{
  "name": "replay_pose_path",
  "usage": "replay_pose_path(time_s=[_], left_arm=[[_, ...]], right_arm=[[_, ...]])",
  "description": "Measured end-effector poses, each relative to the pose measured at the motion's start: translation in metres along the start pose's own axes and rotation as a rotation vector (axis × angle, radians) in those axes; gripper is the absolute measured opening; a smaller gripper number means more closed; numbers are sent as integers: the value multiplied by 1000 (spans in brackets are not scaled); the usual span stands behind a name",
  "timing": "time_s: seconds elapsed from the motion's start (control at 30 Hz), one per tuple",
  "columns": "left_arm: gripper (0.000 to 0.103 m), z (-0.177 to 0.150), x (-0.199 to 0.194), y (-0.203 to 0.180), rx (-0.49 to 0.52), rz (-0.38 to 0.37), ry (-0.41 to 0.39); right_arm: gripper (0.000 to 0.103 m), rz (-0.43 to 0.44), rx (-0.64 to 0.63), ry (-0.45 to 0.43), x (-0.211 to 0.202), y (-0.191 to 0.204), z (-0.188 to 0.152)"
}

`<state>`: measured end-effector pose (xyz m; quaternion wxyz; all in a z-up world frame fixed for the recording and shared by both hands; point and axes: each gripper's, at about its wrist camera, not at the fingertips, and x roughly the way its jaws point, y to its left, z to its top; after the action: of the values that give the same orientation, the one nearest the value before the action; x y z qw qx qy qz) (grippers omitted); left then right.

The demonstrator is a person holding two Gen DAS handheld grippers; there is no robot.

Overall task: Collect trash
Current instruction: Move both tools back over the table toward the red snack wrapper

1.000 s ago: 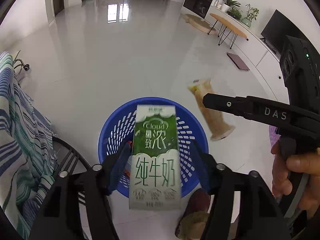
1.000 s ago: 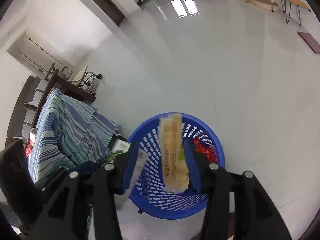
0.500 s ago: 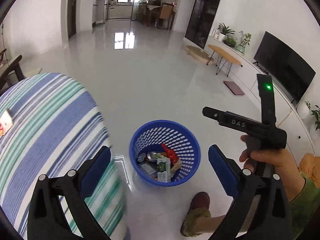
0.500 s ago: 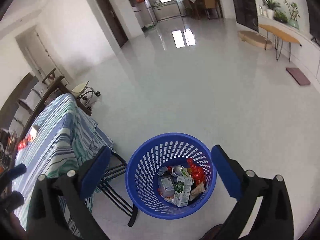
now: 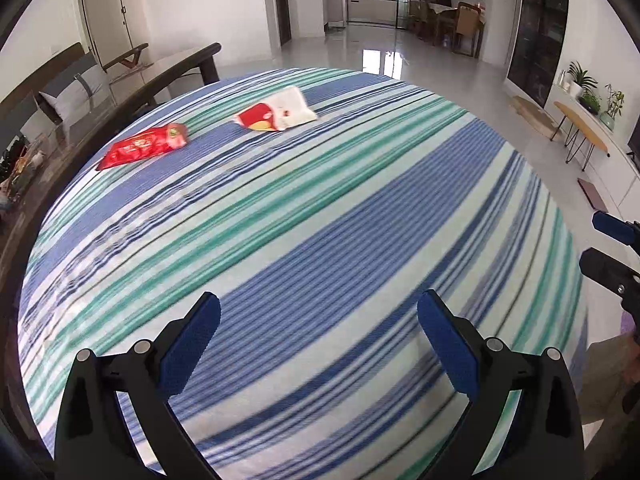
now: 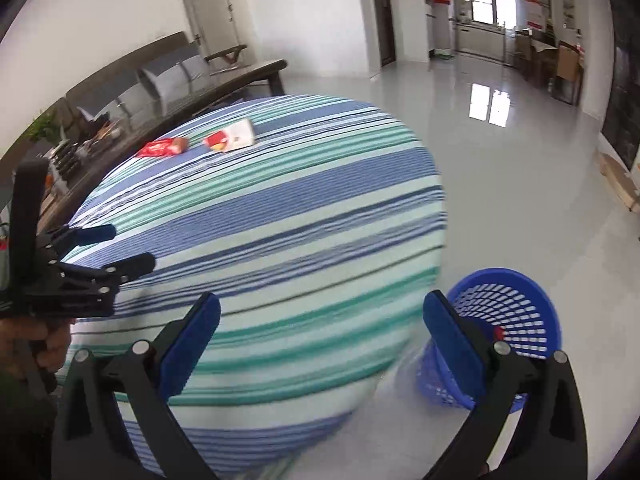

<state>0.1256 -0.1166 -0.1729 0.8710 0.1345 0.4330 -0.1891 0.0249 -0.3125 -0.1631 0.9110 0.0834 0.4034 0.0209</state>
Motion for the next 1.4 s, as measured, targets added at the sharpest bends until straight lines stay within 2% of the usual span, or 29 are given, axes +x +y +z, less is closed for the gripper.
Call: replay_pose_path(time_s=[0.13, 0.3, 0.47, 0.63, 0.87, 1.3, 1.4], left_arm=[[98, 1, 7, 36, 8, 64, 9], [98, 7, 20, 58, -5, 70, 21], [98, 4, 27, 68, -31, 14, 18], [98, 2, 28, 72, -69, -33, 32], [98, 1, 29, 70, -67, -32, 33], [98, 1, 29, 70, -64, -33, 36], [98, 3, 29, 72, -26, -63, 66]], right_arm=[[98, 10, -86, 73, 30, 50, 19], [98, -24, -187, 122, 60, 83, 30], [98, -59, -208, 163, 80, 85, 28], [98, -52, -187, 162, 83, 83, 28], [98, -60, -178, 129, 83, 84, 26], [98, -57, -176, 126, 82, 84, 26], [98, -57, -176, 126, 82, 84, 26]])
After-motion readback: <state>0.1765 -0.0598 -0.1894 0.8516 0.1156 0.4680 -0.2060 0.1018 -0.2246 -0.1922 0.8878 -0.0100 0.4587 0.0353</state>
